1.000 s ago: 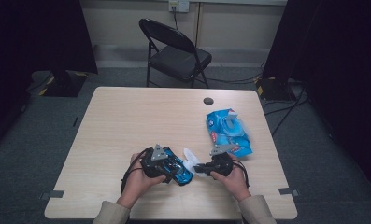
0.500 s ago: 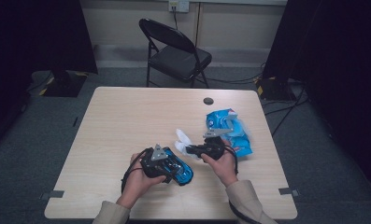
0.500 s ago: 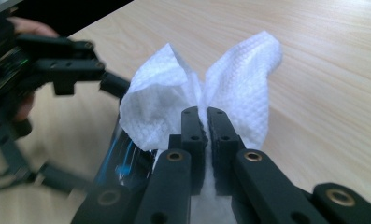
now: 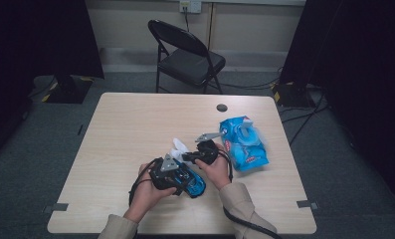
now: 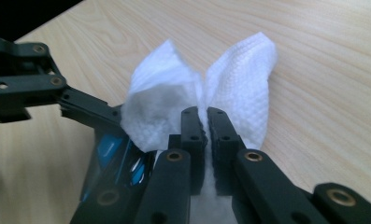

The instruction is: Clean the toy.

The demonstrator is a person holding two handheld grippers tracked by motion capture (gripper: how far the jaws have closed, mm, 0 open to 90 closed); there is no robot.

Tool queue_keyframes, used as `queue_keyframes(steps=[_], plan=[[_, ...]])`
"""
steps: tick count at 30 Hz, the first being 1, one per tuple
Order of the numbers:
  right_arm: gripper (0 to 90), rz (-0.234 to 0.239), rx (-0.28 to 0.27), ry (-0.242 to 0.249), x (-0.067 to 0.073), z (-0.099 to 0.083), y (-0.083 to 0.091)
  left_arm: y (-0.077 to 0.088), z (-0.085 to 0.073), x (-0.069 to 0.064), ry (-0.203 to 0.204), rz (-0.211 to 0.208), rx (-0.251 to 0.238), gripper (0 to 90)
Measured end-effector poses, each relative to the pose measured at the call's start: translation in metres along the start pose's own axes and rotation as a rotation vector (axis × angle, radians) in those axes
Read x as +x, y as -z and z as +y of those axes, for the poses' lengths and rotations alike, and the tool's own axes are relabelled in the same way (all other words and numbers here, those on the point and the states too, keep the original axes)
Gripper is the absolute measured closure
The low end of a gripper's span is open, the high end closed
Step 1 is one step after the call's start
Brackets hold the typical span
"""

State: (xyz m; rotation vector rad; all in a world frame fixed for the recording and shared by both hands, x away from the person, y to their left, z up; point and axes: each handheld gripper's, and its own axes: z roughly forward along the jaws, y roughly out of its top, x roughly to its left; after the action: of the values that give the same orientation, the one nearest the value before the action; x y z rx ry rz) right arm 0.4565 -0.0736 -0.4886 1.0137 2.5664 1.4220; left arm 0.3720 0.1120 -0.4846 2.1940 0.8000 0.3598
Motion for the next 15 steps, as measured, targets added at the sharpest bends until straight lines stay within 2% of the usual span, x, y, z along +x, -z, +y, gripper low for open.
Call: queue_keyframes(steps=[5, 6, 15], plan=[[87.0, -0.019, 0.028, -0.021, -0.0037, -0.003, -0.0037, -0.0001, 0.0009, 0.0001, -0.001, -0.001, 0.007, 15.2], [87.1, -0.006, 0.025, -0.026, -0.0043, -0.004, -0.0048, 0.0001, 0.0007, 0.0003, -0.002, -0.001, 0.007, 15.2], [87.4, -0.015, 0.045, -0.012, -0.0025, -0.008, -0.0085, 0.0, 0.0007, 0.0002, -0.003, -0.003, 0.006, 15.2]])
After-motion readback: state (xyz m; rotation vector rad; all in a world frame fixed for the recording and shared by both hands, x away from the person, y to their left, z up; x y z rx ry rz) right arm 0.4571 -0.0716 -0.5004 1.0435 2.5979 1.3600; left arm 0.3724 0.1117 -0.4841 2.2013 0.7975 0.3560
